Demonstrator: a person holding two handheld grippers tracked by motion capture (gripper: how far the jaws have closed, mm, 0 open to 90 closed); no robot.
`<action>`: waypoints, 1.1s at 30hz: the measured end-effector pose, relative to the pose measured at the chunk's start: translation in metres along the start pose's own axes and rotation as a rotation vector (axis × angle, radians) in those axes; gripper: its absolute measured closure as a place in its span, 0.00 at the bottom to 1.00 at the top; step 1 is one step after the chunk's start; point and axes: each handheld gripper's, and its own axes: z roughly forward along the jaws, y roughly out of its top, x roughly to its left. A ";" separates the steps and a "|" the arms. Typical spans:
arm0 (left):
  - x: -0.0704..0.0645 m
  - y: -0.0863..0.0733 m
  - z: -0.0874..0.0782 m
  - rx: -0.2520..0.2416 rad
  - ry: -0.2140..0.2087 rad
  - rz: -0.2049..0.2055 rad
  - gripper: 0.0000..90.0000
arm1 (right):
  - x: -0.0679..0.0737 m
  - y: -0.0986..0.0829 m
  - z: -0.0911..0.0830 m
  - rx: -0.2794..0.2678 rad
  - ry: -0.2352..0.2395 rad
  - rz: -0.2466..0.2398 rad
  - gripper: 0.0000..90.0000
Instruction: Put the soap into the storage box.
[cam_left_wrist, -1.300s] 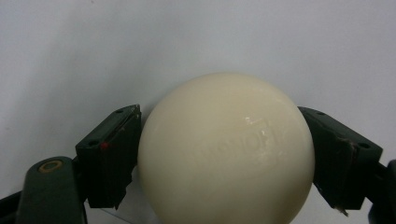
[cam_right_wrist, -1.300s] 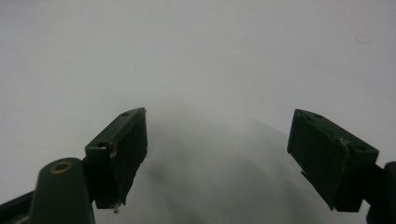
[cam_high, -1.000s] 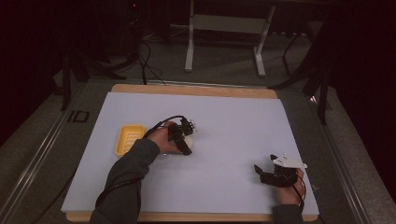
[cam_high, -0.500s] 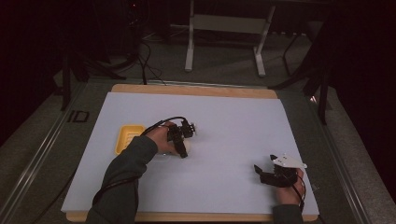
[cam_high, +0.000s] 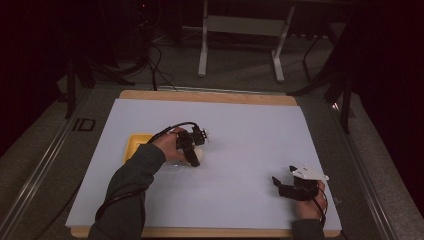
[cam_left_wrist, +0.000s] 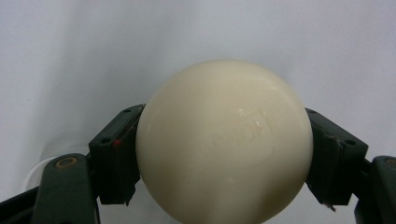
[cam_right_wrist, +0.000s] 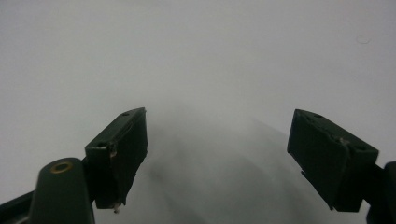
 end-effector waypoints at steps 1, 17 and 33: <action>0.000 -0.001 -0.002 0.003 0.002 0.001 0.27 | 0.000 0.000 0.000 0.000 0.000 0.000 0.22; 0.004 -0.012 -0.020 -0.002 0.021 -0.015 0.27 | 0.000 0.000 0.000 0.001 -0.002 -0.001 0.22; 0.010 -0.027 -0.032 -0.011 0.037 -0.042 0.27 | 0.000 0.000 0.000 0.000 -0.002 -0.001 0.22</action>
